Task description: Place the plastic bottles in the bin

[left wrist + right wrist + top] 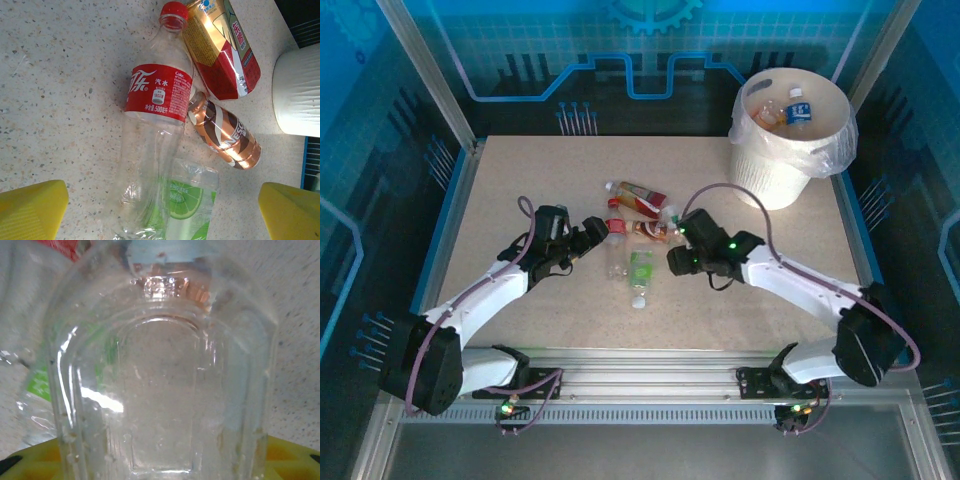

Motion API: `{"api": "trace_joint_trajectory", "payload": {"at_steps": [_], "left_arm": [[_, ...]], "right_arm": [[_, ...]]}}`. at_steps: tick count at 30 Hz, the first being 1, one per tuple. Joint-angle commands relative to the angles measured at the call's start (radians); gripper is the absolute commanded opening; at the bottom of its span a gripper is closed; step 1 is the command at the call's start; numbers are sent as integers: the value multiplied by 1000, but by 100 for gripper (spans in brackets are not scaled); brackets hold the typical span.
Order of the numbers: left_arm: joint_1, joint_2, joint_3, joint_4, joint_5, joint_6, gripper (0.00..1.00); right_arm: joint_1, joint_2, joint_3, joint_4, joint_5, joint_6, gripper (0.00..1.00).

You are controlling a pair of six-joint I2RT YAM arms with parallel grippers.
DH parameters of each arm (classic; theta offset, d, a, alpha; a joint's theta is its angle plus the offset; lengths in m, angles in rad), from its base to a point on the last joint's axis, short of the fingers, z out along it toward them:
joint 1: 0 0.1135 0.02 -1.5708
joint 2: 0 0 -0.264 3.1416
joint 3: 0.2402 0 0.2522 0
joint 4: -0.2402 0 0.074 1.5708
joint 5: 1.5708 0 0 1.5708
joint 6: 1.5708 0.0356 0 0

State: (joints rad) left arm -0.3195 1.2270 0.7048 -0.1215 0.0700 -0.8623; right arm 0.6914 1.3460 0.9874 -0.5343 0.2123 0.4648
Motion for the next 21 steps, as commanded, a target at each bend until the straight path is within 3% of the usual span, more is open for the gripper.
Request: {"api": "trace_joint_trajectory", "payload": {"at_steps": [1,10,21], "left_arm": [[9,-4,7,24,25,20,99],[-2,9,20,62,61,10,99],[-26,7,9,56,54,2,99]], "right_arm": [[-59,-83,19,43,-73,16,45],[-260,-142,85,205,-255,32,43],[-536,60,459,236,-374,18,39]]}}
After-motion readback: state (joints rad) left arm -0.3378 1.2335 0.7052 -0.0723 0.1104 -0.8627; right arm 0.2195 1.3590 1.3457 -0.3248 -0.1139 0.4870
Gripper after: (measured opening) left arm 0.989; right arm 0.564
